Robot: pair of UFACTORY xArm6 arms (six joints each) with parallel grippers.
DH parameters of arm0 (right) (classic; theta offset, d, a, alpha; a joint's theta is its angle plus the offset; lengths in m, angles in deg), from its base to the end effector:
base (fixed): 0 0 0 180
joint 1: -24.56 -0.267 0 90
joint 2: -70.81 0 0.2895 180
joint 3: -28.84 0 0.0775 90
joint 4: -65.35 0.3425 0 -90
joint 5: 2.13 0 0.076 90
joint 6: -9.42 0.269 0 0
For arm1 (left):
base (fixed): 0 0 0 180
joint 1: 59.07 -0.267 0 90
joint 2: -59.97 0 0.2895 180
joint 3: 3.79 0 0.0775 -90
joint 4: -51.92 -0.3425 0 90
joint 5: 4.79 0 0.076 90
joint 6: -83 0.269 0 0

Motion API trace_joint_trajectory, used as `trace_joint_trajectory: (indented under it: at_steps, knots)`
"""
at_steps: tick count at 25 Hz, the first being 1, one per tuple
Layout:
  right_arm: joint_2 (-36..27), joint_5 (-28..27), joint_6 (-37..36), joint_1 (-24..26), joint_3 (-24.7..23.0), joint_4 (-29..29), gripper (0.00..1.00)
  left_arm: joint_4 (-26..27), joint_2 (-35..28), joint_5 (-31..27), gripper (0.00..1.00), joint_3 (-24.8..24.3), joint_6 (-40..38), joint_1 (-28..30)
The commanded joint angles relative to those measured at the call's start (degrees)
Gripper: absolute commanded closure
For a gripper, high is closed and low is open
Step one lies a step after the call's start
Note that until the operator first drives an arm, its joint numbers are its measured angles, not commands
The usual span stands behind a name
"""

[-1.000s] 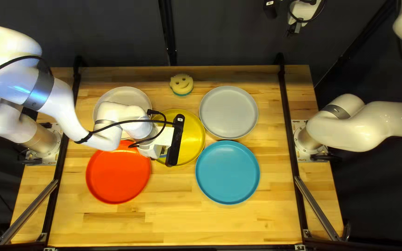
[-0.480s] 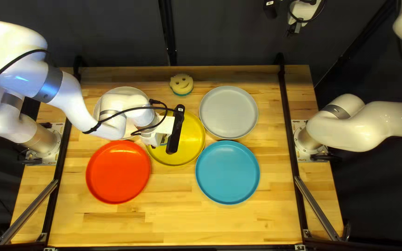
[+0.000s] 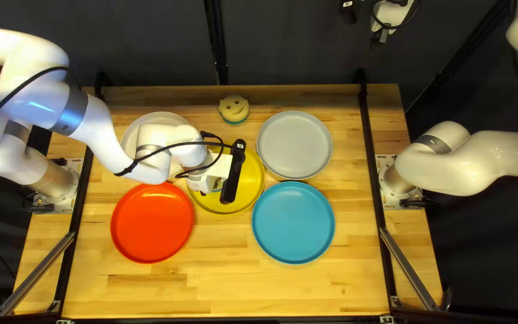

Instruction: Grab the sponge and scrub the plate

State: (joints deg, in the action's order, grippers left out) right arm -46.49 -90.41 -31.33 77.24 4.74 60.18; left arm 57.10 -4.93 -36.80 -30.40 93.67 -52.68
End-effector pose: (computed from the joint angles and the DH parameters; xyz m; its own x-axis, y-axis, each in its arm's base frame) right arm 0.1650 -0.2560 0.3603 0.9782 -0.2075 0.0062 -0.2066 -0.9705 0.1241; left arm 0.4972 -0.0628 0.0495 0.9690 -0.2184 0.1157 -0.2237 -0.9740 0.0351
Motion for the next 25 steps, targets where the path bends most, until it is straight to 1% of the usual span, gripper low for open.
trace_joint_trajectory:
  at_steps: [1, 6, 13, 19, 22, 25]
  knots:
    - [0.0, 0.0, 0.0, 0.0, 0.0, 0.0, 0.0, -0.4, 0.7, -0.5, 1.0, 1.5, -1.2, 1.3]
    - [0.0, 0.0, 0.0, 0.0, 0.0, 0.0, 0.0, 0.2, 1.1, -0.4, 1.0, 2.4, -0.7, 1.6]
    - [0.0, 0.0, 0.0, 0.0, 0.0, 0.0, 0.0, 1.3, 2.2, -1.5, 1.0, 3.3, 4.6, -2.6]
    - [0.0, 0.0, 0.0, 0.0, 0.0, 0.0, 0.0, 1.4, 4.9, -5.4, 1.0, 8.6, 9.8, -6.8]
    - [0.0, 0.0, 0.0, 0.0, 0.0, 0.0, 0.0, 2.1, 5.6, -6.4, 1.0, 9.5, 12.3, -8.3]
    - [0.0, 0.0, 0.0, 0.0, 0.0, 0.0, 0.0, 2.5, 5.6, -7.0, 1.0, 9.8, 13.0, -8.5]
